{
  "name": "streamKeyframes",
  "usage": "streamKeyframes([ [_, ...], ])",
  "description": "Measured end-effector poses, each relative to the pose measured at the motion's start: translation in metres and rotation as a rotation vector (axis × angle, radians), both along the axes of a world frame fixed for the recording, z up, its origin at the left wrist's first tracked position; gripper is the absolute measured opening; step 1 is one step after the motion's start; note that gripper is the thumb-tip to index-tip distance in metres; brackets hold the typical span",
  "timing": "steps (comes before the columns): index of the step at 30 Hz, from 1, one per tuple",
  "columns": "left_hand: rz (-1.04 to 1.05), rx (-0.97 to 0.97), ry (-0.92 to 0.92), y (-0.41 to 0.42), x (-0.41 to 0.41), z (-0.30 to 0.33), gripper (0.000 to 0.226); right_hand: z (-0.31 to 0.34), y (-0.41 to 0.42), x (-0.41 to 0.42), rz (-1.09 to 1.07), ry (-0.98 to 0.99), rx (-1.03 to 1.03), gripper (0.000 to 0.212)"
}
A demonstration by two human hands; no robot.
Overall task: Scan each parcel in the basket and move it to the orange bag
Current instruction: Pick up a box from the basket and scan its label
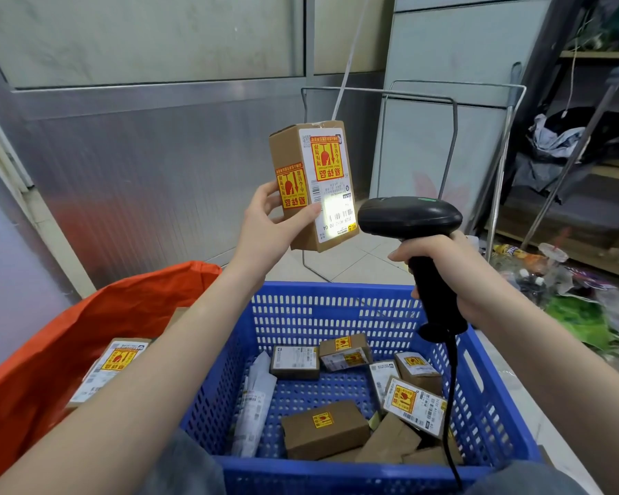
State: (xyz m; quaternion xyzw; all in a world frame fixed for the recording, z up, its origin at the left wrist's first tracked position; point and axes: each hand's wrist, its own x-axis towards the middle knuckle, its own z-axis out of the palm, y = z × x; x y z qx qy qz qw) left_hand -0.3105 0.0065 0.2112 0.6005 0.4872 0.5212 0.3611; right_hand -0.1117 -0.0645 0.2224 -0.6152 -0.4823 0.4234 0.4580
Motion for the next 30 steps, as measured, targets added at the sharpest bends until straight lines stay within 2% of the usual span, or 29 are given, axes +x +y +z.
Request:
streamKeyframes([
  [5,0.000,-0.013,0.001,0.000,0.000,-0.001,0.062,-0.004,0.001,0.001,-0.006,-0.050,0.006,0.027],
  [10,0.001,-0.017,0.001,0.001,0.001,-0.002,0.063,-0.004,0.002,0.000,0.003,-0.075,0.033,0.020],
  [19,0.005,-0.017,0.009,0.003,-0.002,-0.006,0.060,-0.008,0.007,-0.004,0.014,-0.033,0.078,0.017],
  [25,0.019,-0.029,-0.008,0.007,-0.015,-0.014,0.059,-0.016,0.019,-0.013,0.010,-0.025,0.100,0.030],
  [30,0.044,-0.028,-0.013,0.014,-0.043,-0.025,0.056,-0.027,0.035,-0.039,0.044,-0.013,0.096,0.024],
])
